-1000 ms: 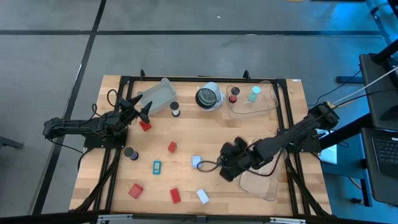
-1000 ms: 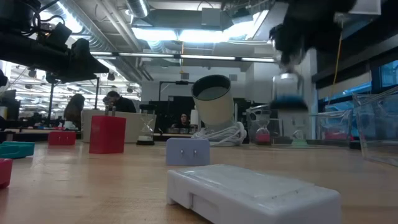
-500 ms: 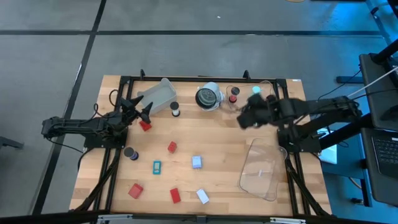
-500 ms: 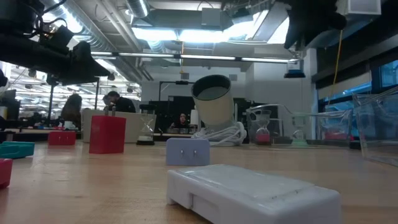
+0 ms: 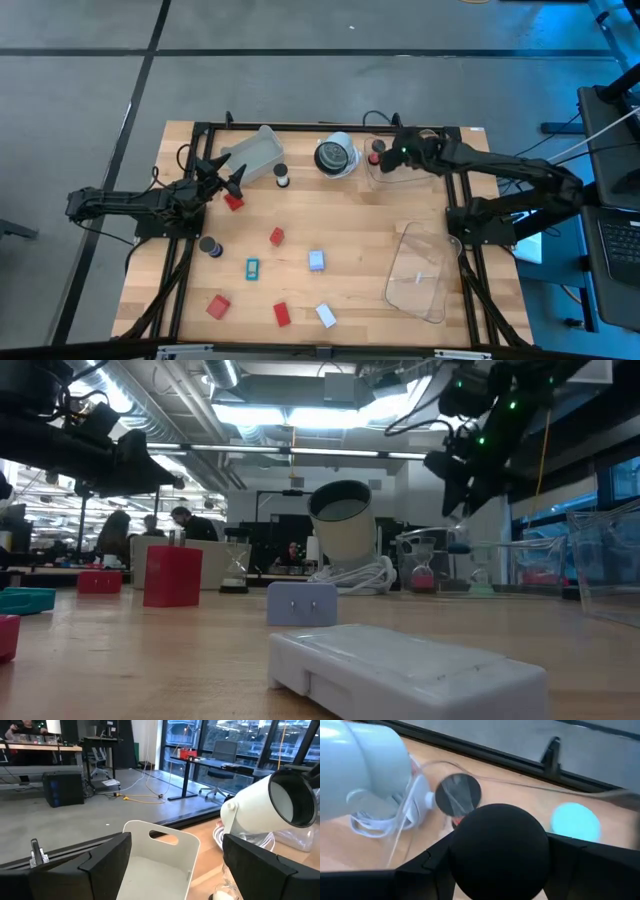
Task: Pick & Place Office items
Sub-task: Put the right blue hourglass into the top transparent bin
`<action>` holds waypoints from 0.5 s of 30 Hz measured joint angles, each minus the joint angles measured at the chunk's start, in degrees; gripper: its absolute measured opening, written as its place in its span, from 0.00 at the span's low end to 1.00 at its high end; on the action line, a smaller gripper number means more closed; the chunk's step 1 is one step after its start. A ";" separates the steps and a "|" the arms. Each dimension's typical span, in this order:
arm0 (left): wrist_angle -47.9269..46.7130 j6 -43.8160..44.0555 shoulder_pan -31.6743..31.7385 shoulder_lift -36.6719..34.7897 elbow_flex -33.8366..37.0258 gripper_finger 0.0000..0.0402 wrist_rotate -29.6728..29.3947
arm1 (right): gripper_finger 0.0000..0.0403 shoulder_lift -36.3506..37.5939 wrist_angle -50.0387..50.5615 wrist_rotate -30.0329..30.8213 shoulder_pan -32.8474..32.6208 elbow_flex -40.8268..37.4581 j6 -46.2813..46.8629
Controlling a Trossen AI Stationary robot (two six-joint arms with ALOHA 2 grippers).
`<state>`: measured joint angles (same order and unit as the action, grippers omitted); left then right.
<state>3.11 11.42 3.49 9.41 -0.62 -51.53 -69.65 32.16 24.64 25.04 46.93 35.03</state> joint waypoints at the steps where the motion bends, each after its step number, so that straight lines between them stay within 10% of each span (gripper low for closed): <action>1: 0.00 -0.04 0.00 0.01 0.00 0.77 0.00 | 0.50 -0.18 -1.45 -1.07 1.29 -0.64 -0.96; 15: 0.00 -0.11 0.00 0.08 0.00 0.77 0.07 | 0.52 -8.51 -6.30 -4.94 5.54 -2.02 -4.45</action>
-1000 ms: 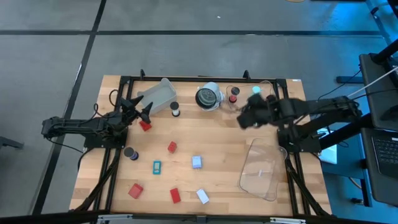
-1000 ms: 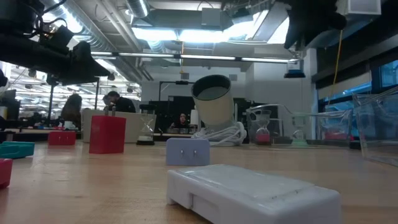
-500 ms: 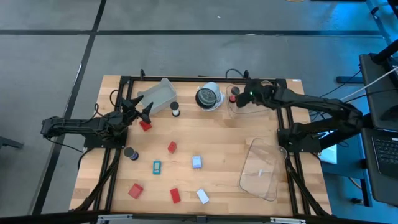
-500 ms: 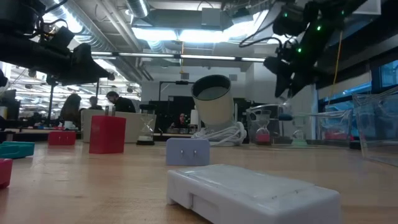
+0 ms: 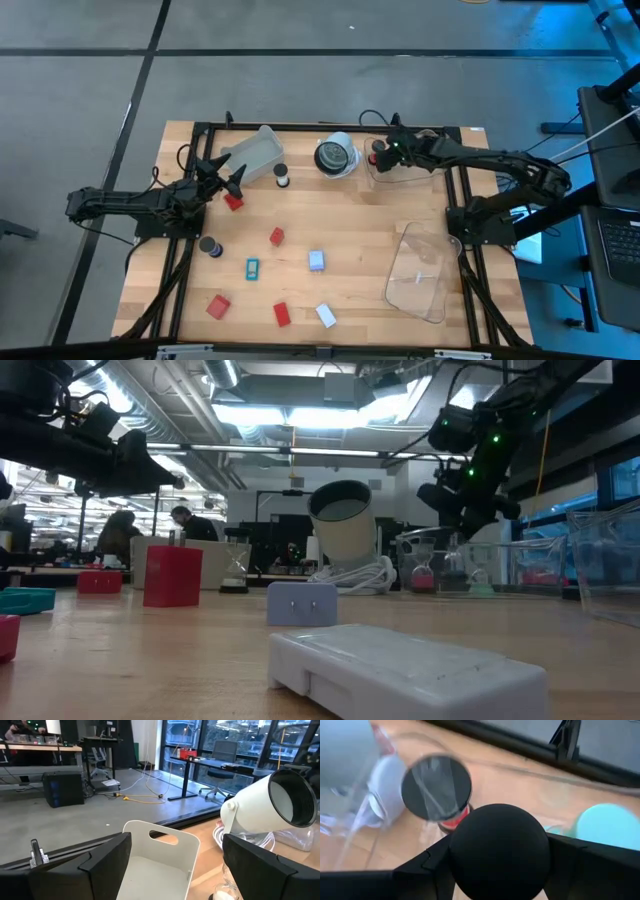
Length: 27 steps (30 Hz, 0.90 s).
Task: Pick & Place Office items
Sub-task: Put the right blue hourglass into the top transparent bin
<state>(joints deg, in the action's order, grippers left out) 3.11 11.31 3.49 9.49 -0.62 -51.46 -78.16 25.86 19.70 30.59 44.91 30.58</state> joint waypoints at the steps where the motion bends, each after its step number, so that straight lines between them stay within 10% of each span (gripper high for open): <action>1: 0.00 0.04 0.00 0.01 0.00 0.77 0.04 | 0.51 -0.70 -0.30 0.13 0.00 0.00 0.03; 27: 0.31 1.57 -0.02 0.01 0.00 0.77 3.84 | 0.58 -4.80 -4.55 -0.96 0.20 0.00 -5.77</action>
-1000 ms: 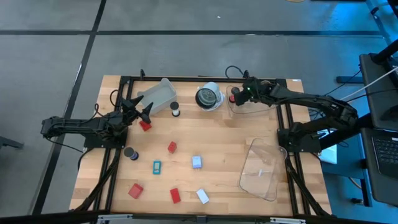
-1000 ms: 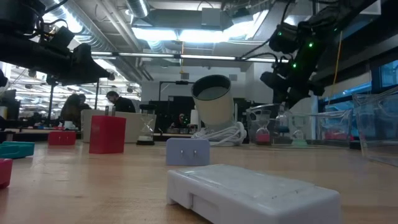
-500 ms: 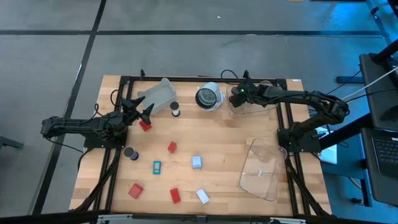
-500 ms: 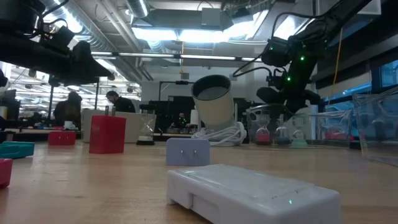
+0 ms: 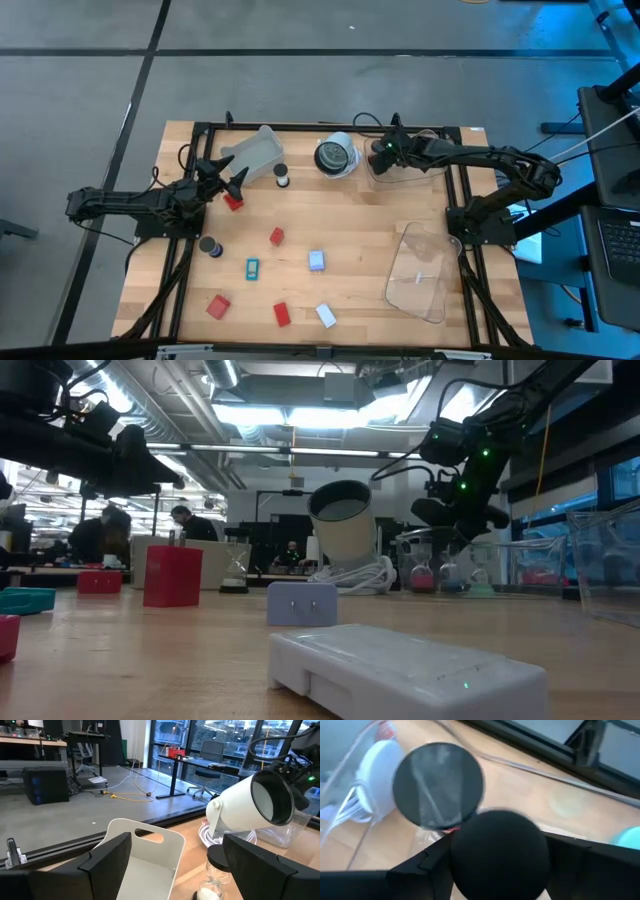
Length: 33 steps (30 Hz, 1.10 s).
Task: Pick & Place Office items
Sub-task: Put the right blue hourglass into the top transparent bin, then put the top red charger adapter into the gray bin
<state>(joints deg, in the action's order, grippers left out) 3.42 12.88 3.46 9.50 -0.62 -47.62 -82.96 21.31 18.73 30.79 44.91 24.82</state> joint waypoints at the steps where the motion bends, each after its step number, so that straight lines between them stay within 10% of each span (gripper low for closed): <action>1: 0.01 -0.01 0.00 0.00 0.00 0.77 0.04 | 0.59 0.00 -0.13 -0.31 -0.01 0.00 0.01; 12: 0.81 -2.43 0.02 0.00 -0.03 0.77 6.61 | 0.81 2.56 6.37 4.48 -0.02 4.43 1.34; 22: -8.67 -2.82 0.02 1.44 -8.78 0.77 7.39 | 0.81 11.59 13.87 4.27 -3.48 12.59 1.51; 33: -36.12 16.68 0.01 19.21 -20.81 0.77 30.72 | 0.77 15.93 13.95 4.36 -15.88 12.57 4.32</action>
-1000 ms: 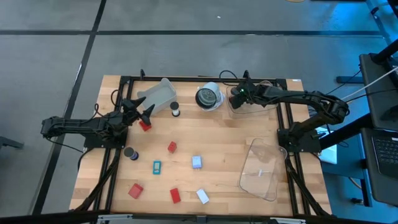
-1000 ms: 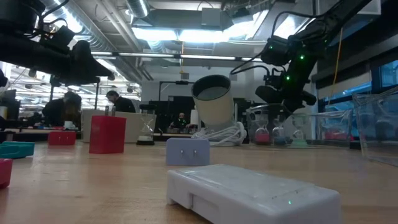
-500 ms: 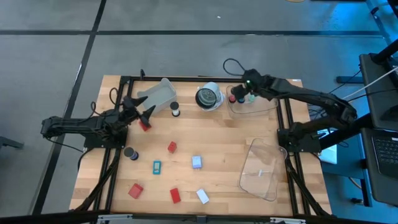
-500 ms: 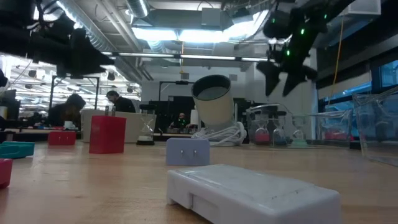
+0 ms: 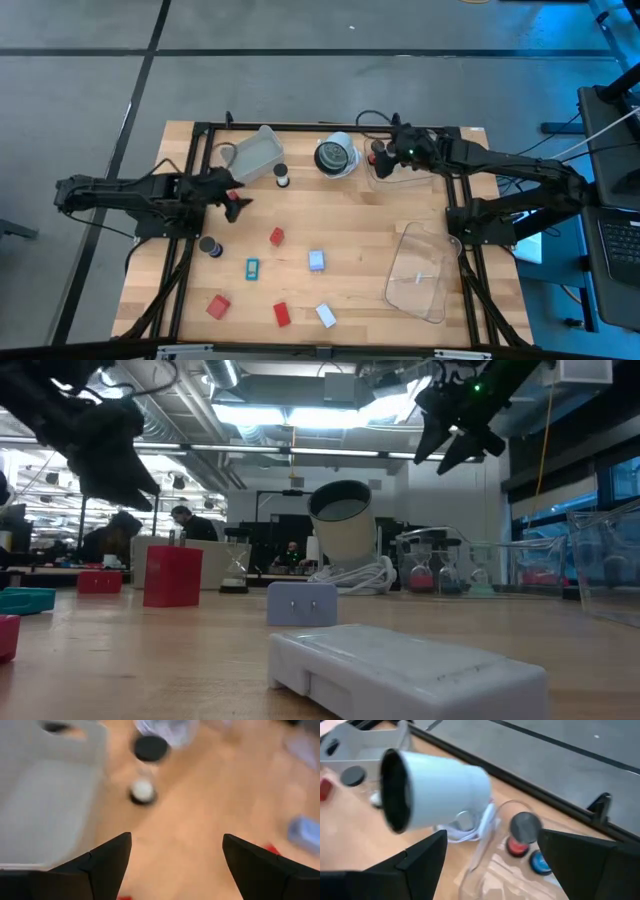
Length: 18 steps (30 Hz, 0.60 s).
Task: Pick & Place Office items
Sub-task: Put the top red charger adapter into the gray bin
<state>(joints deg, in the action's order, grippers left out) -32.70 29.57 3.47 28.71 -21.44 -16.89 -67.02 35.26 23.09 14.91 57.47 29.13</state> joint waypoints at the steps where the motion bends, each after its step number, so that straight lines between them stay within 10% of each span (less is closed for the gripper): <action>1: -0.25 -0.51 -0.01 2.32 -0.69 0.77 1.62 | 0.77 -0.03 -0.04 -0.01 -0.71 0.00 0.33; 11: -7.69 -20.99 -0.16 20.60 -14.73 0.77 25.47 | 0.77 -0.35 -0.06 0.48 -4.13 0.00 0.43; 14: -13.33 -21.79 -0.51 24.10 -20.43 0.77 24.98 | 0.77 -0.35 -0.06 0.46 -4.54 0.00 0.52; 18: -15.12 -1.05 -0.11 28.42 -25.26 0.77 16.28 | 0.77 -0.35 -0.04 0.49 -5.34 0.00 1.80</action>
<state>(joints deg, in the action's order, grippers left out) -47.81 28.51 3.36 57.13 -46.69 -0.61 -67.37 35.22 23.58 9.57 57.47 30.93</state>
